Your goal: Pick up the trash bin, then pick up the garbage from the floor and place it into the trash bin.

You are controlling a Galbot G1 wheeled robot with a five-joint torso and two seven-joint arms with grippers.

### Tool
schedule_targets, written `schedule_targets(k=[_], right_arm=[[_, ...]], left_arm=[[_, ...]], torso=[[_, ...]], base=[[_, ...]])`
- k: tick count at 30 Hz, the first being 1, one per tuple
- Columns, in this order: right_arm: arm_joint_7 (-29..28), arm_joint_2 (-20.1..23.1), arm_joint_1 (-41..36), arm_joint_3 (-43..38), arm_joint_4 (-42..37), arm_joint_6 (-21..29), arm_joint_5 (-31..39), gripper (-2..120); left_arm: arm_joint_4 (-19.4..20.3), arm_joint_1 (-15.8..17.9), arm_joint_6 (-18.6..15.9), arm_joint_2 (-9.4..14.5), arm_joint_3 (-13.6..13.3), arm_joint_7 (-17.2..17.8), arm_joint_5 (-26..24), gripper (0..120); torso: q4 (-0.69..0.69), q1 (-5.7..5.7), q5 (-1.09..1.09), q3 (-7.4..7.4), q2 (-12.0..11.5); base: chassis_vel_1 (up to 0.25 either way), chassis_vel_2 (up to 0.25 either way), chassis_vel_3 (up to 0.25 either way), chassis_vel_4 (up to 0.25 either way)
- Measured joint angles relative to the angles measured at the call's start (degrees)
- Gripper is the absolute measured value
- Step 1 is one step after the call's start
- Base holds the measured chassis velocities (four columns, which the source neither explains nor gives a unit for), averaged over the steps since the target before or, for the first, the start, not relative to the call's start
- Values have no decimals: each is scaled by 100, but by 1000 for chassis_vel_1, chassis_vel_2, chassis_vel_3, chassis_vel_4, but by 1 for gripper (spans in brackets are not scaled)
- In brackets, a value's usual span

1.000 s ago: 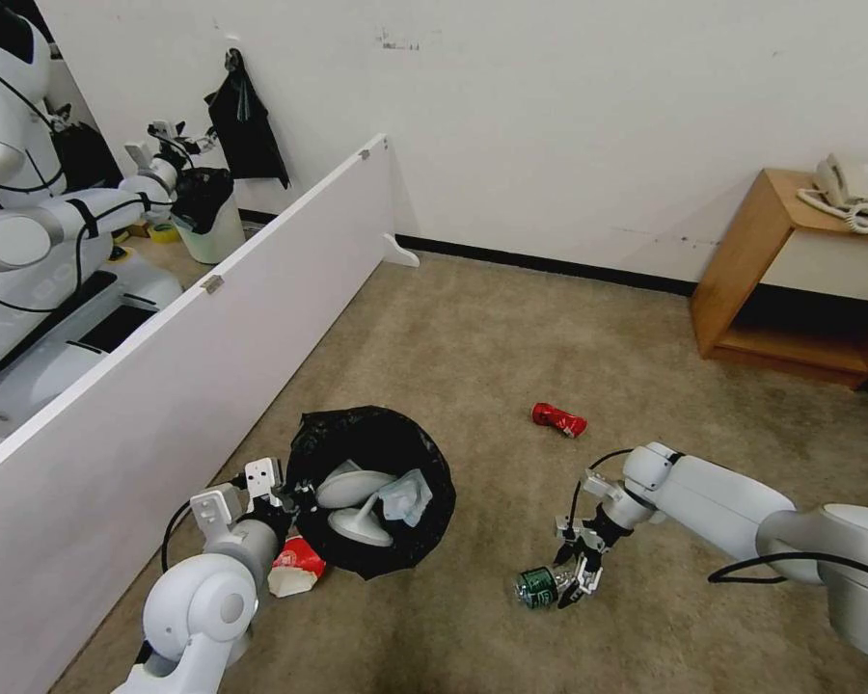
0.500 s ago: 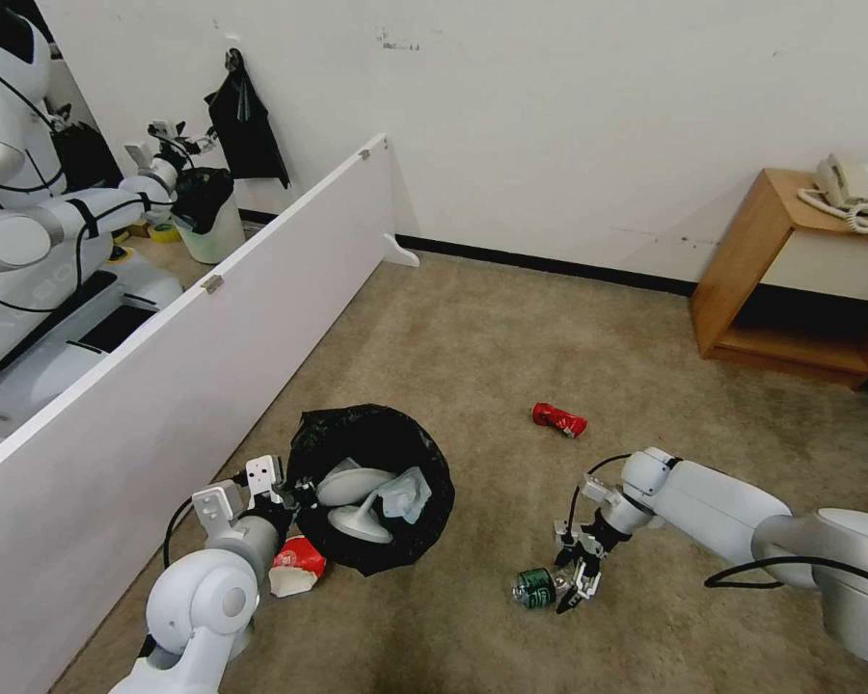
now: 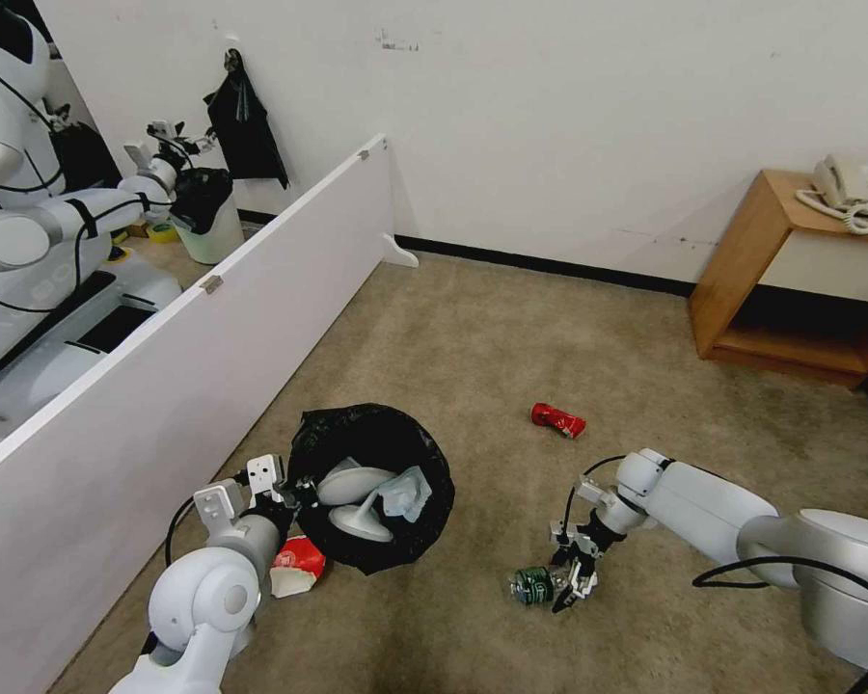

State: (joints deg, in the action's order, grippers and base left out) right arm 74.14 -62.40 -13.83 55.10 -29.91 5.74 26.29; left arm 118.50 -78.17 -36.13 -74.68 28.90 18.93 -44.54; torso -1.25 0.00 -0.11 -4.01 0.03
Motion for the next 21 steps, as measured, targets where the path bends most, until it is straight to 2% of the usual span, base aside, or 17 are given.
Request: schedule_targets(k=[6, 8, 9, 10, 11, 13, 14, 17, 21], right_arm=[[-164, -37, -10, -80, 36, -14, -107, 83], [-227, -51, -13, -104, 55, -15, -140, 73], [-227, -51, -13, -104, 55, -15, -140, 73], [-277, -53, -13, -120, 60, -15, -170, 64], [-277, -53, -13, -120, 60, -15, -170, 64], [-341, -52, -13, -128, 73, -15, -192, 53], [-341, -52, -13, -128, 73, -15, -192, 53], [-354, -67, -19, -147, 94, -14, -216, 42], [-360, -68, -20, -155, 94, -11, -224, 37]], left_arm=[[-2, 2, 3, 7, 0, 0, -2, 0], [-3, 4, 6, 13, 0, -1, -3, 0], [-3, 4, 6, 13, 0, -1, -3, 0], [-4, 3, 7, 14, -7, -4, -4, 0], [-4, 3, 7, 14, -7, -4, -4, 0], [-3, 2, 7, 8, -19, -8, -4, 0], [-3, 2, 7, 8, -19, -8, -4, 0], [0, -5, 7, 9, -20, -11, -4, 0], [1, -8, 8, 11, -19, -14, -2, 0]], torso=[[0, -1, 0, 2, 2], [1, -1, 1, 2, 3], [1, -1, 1, 2, 3], [2, 0, 3, 0, 3], [2, 0, 3, 0, 3], [3, -1, 9, -1, 1], [3, -1, 9, -1, 1], [3, -1, 9, -2, -1], [4, -1, 10, -2, -1]], base=[[0, 0, 0, 0], [0, 0, 0, 0], [0, 0, 0, 0], [0, 0, 0, 0], [0, 0, 0, 0], [0, 0, 0, 0], [0, 0, 0, 0], [0, 0, 0, 0], [0, 0, 0, 0]])
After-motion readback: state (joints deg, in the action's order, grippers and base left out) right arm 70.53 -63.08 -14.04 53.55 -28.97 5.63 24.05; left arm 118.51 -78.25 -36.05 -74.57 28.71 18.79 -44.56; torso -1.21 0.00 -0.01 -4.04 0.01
